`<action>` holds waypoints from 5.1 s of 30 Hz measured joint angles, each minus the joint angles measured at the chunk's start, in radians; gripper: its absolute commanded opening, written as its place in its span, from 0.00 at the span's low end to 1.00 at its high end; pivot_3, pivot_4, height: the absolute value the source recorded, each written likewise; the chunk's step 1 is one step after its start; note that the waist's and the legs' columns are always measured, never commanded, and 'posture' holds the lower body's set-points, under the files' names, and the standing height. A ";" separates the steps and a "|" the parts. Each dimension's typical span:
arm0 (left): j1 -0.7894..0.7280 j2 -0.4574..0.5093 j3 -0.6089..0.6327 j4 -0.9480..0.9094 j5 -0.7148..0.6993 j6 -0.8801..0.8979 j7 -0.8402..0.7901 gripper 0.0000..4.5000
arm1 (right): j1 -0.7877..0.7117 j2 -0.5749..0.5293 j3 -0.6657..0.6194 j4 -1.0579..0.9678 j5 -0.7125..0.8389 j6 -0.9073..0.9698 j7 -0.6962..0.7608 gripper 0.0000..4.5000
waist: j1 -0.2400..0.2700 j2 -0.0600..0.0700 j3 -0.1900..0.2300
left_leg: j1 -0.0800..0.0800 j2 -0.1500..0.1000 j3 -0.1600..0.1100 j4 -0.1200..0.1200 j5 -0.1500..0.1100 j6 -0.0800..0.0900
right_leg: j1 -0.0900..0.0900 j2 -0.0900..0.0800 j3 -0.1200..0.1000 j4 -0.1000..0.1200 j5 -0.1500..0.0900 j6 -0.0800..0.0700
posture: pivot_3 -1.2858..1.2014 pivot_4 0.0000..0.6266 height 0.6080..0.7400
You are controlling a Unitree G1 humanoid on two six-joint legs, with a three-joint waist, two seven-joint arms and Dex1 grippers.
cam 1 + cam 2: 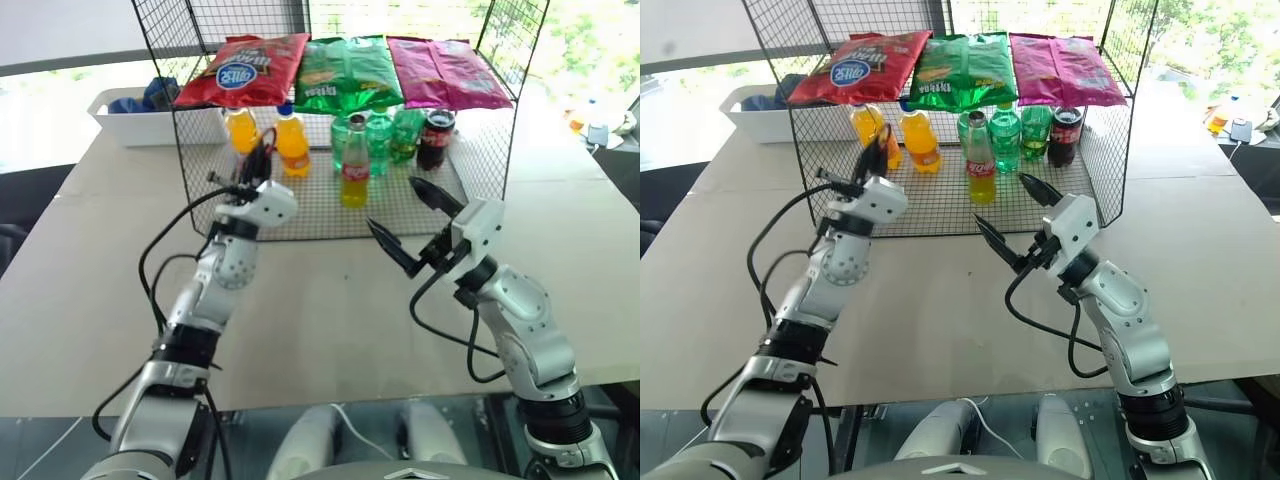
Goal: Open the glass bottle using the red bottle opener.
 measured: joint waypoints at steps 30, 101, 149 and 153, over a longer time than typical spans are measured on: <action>0.193 -0.164 0.133 -0.488 -1.690 1.260 -0.647 0.01 | 0.029 -0.165 -0.063 -0.171 0.747 0.861 0.024 1.00 | 0.004 -0.002 -0.001 | 0.002 0.001 0.001 0.003 -0.001 0.002 | 0.003 0.001 0.002 -0.001 0.000 0.000 | 0.52 0.24 1.00; -0.392 -0.288 0.090 0.551 -0.523 0.125 -0.656 0.99 | 0.124 -0.218 -0.115 -0.087 0.675 0.717 -0.160 0.00 | 0.028 -0.003 0.000 | -0.002 -0.001 0.000 0.000 -0.002 0.004 | 0.003 -0.004 -0.001 -0.009 0.001 0.001 | 0.52 0.24 1.00; -0.774 -0.446 0.113 1.079 -0.174 0.190 -0.124 0.63 | 0.172 -0.116 -0.118 -0.131 0.521 0.647 -0.201 0.00 | 0.026 -0.005 0.001 | -0.002 -0.002 0.001 0.002 -0.002 0.004 | 0.001 0.000 0.000 -0.003 0.001 0.001 | 0.52 0.24 1.00; -0.773 -0.444 0.132 1.079 -0.188 0.186 -0.163 0.63 | 0.175 -0.116 -0.118 -0.147 0.508 0.639 -0.204 0.00 | 0.026 -0.005 0.001 | -0.002 -0.002 0.001 0.002 -0.002 0.004 | 0.000 0.000 0.000 -0.002 0.001 0.001 | 0.52 0.24 1.00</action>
